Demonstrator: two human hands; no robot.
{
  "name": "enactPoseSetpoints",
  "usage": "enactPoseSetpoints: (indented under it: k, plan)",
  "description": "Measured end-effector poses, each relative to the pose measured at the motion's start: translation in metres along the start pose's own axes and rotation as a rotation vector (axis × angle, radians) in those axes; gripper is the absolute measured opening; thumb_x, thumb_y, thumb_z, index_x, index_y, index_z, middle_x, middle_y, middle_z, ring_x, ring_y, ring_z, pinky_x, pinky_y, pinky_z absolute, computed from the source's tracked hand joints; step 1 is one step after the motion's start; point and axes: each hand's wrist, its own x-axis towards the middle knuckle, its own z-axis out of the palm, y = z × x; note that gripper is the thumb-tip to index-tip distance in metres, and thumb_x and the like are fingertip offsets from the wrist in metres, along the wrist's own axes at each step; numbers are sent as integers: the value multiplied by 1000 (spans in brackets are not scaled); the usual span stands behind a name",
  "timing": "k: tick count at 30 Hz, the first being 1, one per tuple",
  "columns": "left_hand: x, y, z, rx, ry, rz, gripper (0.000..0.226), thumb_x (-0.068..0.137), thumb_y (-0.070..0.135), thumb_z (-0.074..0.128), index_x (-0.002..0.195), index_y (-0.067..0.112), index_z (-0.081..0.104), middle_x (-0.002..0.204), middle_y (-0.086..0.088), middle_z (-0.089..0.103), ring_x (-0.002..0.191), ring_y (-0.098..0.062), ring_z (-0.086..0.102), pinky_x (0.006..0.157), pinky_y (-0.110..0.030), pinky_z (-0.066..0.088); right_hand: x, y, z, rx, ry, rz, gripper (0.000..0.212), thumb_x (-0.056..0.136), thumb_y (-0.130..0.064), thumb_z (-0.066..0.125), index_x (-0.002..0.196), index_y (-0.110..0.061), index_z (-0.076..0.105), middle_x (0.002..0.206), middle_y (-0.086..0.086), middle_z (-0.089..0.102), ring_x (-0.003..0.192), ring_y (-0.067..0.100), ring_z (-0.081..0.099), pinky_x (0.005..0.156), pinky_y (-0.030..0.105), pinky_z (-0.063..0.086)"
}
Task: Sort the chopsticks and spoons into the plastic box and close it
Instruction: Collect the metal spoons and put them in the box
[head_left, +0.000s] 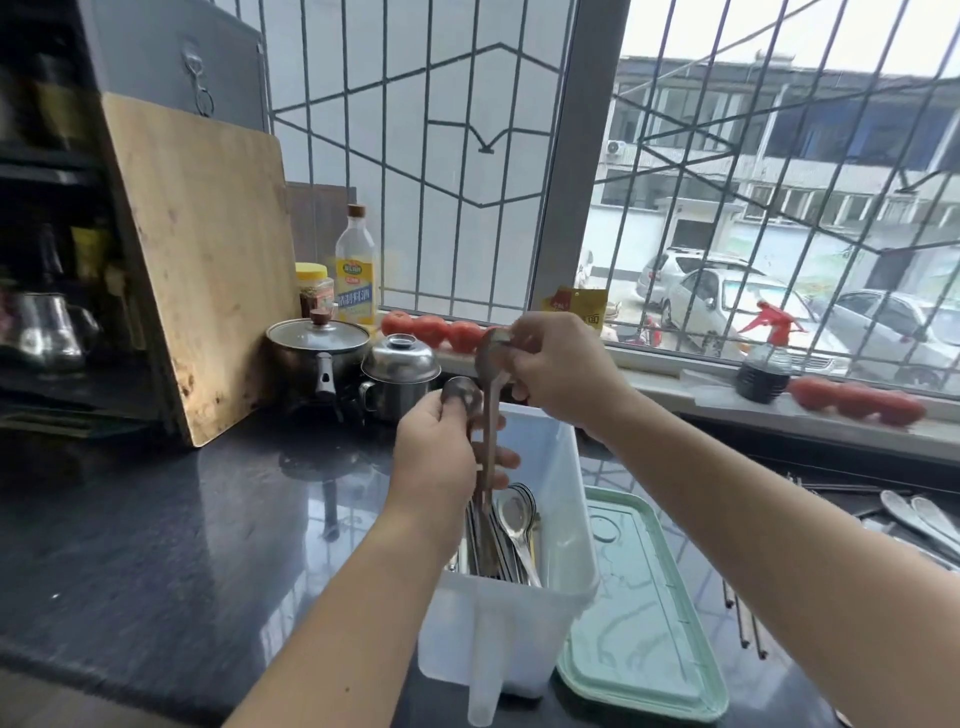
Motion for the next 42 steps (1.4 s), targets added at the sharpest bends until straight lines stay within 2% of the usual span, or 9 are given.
enactPoseSetpoints:
  k: [3,7,13,17,24,30,35,39,42]
  plan:
    - [0,1,-2,-49,101,35,31,113,28,36,108,9,59,98,-16,66,70,-26,76,50,-34,58,27,23,-13,-89,28,142,13,94,-20,69,83,-15,75,74,6,73,70,25,73,71,46,63]
    - [5,-2,-4,-50,210,82,30,112,28,35,102,10,57,74,-7,56,44,-12,53,42,-26,42,24,34,25,-473,-526,260,16,94,-15,66,89,-5,77,68,5,74,56,15,71,59,29,61]
    - [4,-1,-3,-163,142,20,25,112,25,37,94,12,48,64,-3,41,44,-12,26,40,-22,21,6,55,82,-907,-843,241,30,86,1,71,59,-5,58,35,-1,54,41,14,57,45,26,47]
    - [3,-2,-3,-171,127,13,21,110,19,38,92,13,47,65,-4,42,44,-13,26,38,-22,23,6,56,88,-1008,-914,235,32,86,-5,74,59,-5,57,31,-3,51,57,18,64,74,32,58]
    - [4,-3,-4,-103,125,-5,23,97,-4,32,82,8,45,74,-11,45,45,-14,30,38,-24,23,7,53,86,-1036,-692,64,10,93,-23,69,97,-16,63,85,-1,55,81,24,56,69,33,48]
    - [1,0,-6,-85,31,-15,18,105,2,41,95,6,55,76,-6,67,43,-14,37,38,-23,30,-8,41,51,-521,-263,115,28,98,-38,60,82,-15,63,77,3,67,68,23,64,65,37,56]
    - [1,0,-2,-25,19,-17,16,107,20,56,104,5,59,85,-8,76,40,-14,44,38,-23,34,-29,8,6,202,-181,175,36,106,-36,47,90,-9,66,76,6,71,55,16,62,53,32,51]
    - [-2,-1,1,40,-100,-74,20,103,23,63,104,4,60,84,-6,78,46,-18,57,44,-27,40,-31,-7,0,135,-214,-2,8,100,-23,61,96,-21,68,87,-2,69,70,9,64,55,15,48]
    - [0,-4,3,149,-46,-41,11,103,20,61,112,14,63,106,-4,75,85,-17,70,71,-32,54,-12,1,-1,19,-84,35,12,96,-16,67,95,-21,77,82,-6,68,70,11,62,56,18,46]
